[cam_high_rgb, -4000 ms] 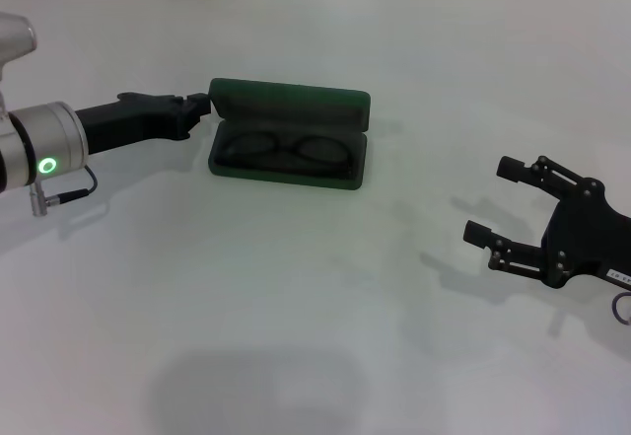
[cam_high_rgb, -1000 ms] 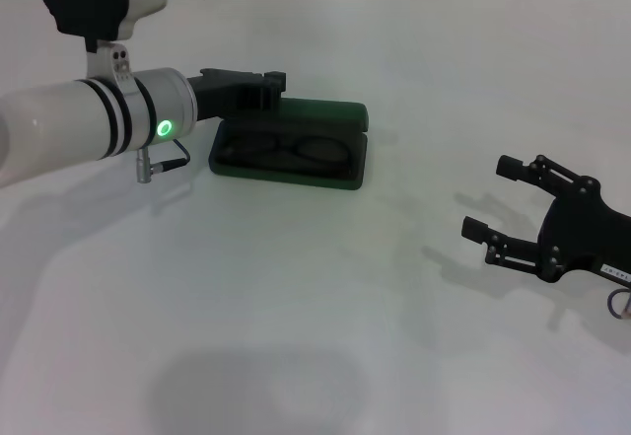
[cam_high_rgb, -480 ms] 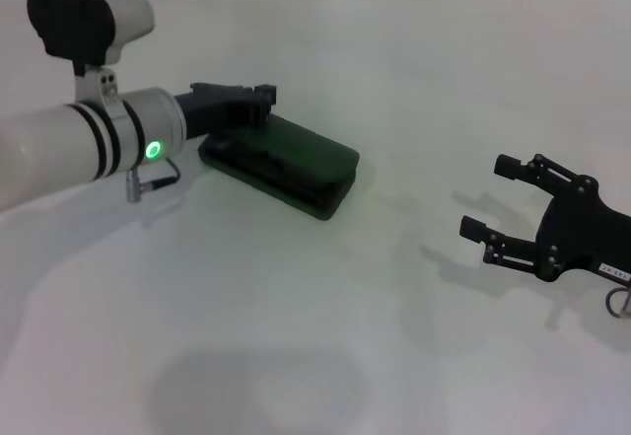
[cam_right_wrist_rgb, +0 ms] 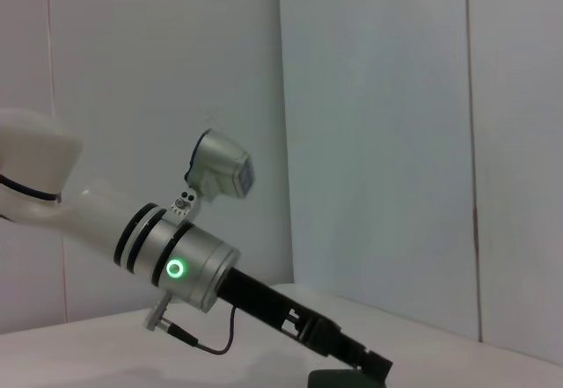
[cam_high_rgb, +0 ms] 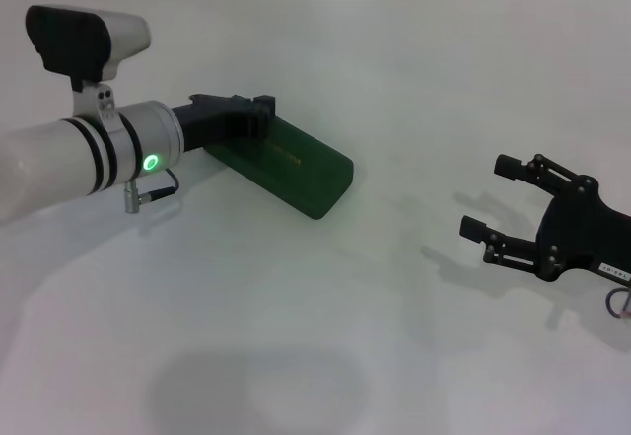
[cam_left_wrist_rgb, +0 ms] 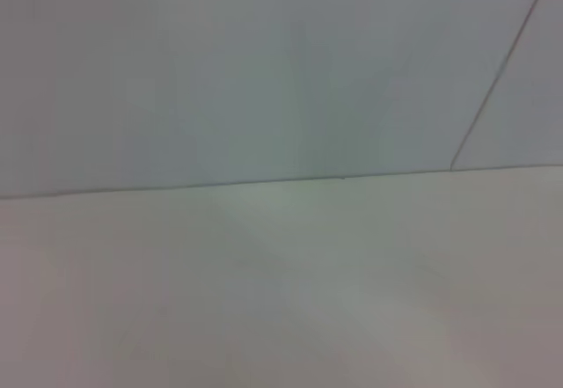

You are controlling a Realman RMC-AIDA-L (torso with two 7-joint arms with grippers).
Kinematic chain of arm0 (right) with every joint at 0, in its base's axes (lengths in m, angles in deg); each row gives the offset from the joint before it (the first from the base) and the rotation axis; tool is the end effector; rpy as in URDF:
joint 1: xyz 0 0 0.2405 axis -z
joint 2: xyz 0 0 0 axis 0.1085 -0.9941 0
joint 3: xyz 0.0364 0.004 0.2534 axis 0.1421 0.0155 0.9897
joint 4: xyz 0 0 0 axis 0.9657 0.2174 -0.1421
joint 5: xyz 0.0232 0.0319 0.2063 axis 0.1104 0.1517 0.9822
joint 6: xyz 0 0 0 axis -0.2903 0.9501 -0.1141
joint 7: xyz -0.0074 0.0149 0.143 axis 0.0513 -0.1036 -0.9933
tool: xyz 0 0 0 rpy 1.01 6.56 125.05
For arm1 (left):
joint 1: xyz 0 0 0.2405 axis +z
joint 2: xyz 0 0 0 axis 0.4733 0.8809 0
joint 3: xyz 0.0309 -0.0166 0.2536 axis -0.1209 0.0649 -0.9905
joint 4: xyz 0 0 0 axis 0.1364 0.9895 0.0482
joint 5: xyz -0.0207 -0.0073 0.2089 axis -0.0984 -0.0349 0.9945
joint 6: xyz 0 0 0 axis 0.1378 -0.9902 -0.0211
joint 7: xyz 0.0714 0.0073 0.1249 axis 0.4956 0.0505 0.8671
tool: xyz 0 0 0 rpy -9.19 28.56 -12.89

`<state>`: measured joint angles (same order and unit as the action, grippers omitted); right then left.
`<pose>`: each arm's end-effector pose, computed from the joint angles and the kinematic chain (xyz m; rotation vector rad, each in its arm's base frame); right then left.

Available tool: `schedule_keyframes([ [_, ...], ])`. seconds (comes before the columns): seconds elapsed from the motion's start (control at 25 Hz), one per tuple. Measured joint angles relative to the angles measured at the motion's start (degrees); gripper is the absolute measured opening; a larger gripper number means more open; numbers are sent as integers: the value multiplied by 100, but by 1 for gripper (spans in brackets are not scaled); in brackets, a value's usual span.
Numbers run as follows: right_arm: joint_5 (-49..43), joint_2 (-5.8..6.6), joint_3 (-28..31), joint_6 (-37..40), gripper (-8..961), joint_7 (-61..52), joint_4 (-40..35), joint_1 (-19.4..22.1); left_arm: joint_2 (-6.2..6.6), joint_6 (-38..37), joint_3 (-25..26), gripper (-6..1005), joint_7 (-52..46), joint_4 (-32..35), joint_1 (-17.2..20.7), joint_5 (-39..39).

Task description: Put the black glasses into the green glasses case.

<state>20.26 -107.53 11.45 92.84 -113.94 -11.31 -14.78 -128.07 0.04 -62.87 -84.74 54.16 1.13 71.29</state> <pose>0.2866 0.2848 -0.0324 -2.4730 0.2799 0.9164 -0.2535 0.3857 -0.0606 -2.2300 -1.0488 -0.4802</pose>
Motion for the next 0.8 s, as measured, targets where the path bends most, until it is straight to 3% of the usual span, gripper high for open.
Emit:
schedule_keyframes([
  [0.12,1,0,0,0,860,-1,0,0,68,-483,141,5,-109,9,-46,-203],
  [0.32,0,0,0,4,859,-9,0,1,237,-1764,811,5,-382,-33,-220,-215],
  [0.48,1,0,0,28,859,-22,0,-6,381,-2382,1128,73,-527,-89,-297,-200],
  [0.68,0,8,0,64,859,-61,-4,-38,391,-3056,1564,158,100,-95,-144,-185],
  [0.8,0,42,6,179,859,-158,-60,-60,400,-3618,1668,224,1040,-46,88,-193],
])
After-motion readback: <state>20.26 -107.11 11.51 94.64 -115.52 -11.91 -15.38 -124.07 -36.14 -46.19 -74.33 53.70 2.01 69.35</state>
